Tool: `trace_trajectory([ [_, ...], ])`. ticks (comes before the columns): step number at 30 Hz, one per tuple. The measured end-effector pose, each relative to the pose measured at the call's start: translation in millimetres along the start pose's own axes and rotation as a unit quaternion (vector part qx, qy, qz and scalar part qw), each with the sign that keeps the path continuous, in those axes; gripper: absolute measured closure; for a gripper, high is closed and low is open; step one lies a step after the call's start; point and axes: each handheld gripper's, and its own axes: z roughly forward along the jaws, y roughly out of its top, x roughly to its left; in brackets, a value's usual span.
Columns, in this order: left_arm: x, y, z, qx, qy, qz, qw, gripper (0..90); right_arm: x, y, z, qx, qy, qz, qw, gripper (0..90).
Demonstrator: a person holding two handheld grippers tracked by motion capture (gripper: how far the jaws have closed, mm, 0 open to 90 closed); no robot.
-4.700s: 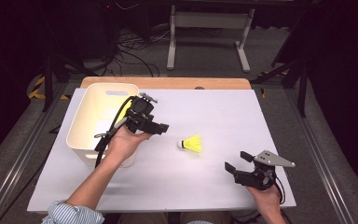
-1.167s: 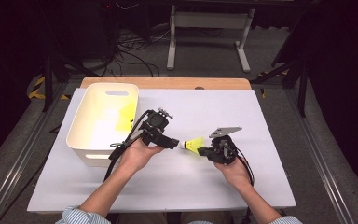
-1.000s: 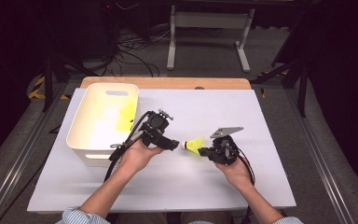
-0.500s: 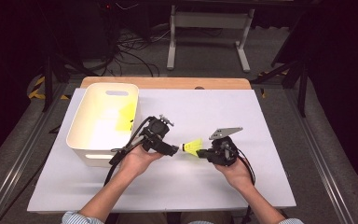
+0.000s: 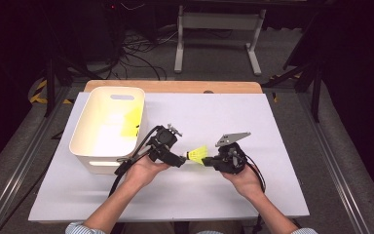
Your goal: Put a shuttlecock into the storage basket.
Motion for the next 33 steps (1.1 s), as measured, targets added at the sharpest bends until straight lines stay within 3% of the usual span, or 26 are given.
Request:
trace_trajectory([
  [16, -1.8, -4.4, 11.7, 0.017, -0.011, 0.015, 0.9997, 27.5, 10.9, 8.2, 2.2, -0.002, 0.022, -0.019, 0.9996, 90.0],
  [33, -10.4, -5.6, 20.6, 0.029, -0.010, 0.055, 0.9980, 31.1, 17.9, 12.7, 5.0, -0.003, 0.048, -0.029, 0.9984, 90.0],
])
